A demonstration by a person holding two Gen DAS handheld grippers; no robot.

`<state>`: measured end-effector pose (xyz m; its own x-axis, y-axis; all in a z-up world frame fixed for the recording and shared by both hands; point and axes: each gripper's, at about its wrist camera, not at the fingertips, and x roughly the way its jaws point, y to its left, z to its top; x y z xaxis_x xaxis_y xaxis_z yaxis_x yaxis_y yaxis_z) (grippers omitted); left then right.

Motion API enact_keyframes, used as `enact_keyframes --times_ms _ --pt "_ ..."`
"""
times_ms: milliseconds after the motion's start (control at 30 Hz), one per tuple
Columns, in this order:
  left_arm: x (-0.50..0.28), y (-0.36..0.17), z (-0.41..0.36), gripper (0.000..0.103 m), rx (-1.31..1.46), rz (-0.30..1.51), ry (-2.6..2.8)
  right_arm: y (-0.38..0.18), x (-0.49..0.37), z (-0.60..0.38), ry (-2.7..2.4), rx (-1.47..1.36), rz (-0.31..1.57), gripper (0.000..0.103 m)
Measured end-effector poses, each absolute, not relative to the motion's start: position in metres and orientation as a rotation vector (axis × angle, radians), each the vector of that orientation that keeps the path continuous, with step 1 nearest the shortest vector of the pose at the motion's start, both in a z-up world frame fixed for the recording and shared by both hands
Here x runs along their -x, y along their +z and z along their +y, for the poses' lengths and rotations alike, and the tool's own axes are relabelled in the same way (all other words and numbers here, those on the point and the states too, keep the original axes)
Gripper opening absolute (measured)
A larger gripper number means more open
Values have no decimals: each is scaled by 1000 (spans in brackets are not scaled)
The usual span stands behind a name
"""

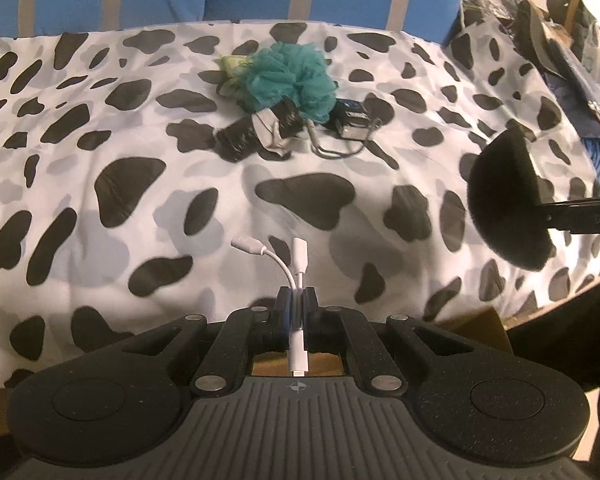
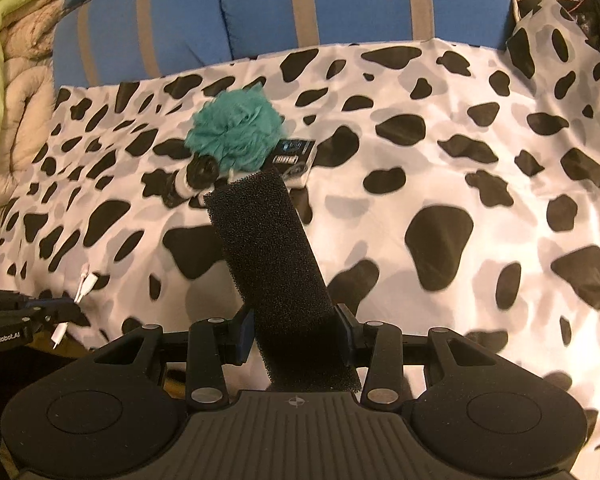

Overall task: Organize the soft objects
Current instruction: 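Carry the cable and foam strip into the cardboard box and release both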

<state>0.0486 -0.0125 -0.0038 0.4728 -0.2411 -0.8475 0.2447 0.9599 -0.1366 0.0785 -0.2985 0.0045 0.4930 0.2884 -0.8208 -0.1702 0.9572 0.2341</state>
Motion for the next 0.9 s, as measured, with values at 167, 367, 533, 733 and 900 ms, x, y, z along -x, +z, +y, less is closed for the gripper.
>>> enact_keyframes --times_ms 167,367,533,733,900 --pt "-31 -5 -20 6 -11 1046 -317 5 -54 -296 282 -130 1030 44" --pt "-12 -7 -30 6 -26 1067 -337 4 -26 -288 303 -129 1051 44" --pt "3 -9 -35 6 -34 1082 -340 1 -5 -276 328 -116 1083 44" --pt "15 -12 -40 6 -42 1108 -351 -5 15 -262 358 -100 1135 44" --pt "22 -15 -42 6 -47 1137 -344 -14 26 -250 370 -79 1197 44"
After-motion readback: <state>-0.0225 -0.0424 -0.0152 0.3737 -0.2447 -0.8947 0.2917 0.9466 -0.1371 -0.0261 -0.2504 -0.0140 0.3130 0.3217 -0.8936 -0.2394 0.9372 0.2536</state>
